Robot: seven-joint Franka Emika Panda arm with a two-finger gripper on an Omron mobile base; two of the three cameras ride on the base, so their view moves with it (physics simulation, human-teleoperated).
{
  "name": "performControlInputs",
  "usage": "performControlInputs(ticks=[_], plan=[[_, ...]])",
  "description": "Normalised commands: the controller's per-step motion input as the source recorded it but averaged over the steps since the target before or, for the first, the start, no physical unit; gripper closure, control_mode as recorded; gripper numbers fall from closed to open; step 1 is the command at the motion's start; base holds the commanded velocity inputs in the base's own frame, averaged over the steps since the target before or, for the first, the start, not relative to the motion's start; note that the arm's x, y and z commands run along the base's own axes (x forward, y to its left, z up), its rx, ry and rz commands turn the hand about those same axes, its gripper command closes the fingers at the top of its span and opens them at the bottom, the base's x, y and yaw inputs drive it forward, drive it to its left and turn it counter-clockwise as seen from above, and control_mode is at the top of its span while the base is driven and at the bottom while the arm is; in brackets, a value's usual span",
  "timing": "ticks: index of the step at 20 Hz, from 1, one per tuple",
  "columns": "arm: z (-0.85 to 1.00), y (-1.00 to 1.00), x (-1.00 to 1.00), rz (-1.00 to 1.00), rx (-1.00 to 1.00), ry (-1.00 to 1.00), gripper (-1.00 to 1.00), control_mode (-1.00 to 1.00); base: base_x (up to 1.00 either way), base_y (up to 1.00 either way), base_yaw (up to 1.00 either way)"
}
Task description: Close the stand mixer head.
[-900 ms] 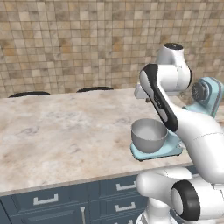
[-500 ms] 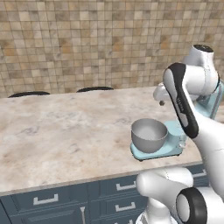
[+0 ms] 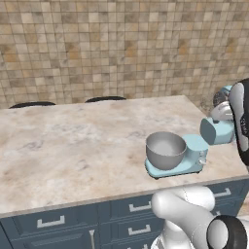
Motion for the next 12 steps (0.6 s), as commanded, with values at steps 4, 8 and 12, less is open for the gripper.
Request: performControlInputs(ticks=[4, 8, 12], plan=[[0.00, -1.00, -0.01, 0.16, 0.07, -0.06, -1.00, -1.00, 0.00, 0.00, 0.00], [0.00, -1.00, 0.04, 0.19, 0.08, -0.06, -1.00, -1.00, 0.00, 0.00, 0.00], [0.00, -0.79, 0.15, 0.28, 0.01, -0.15, -1.00, -1.00, 0.00, 0.00, 0.00]])
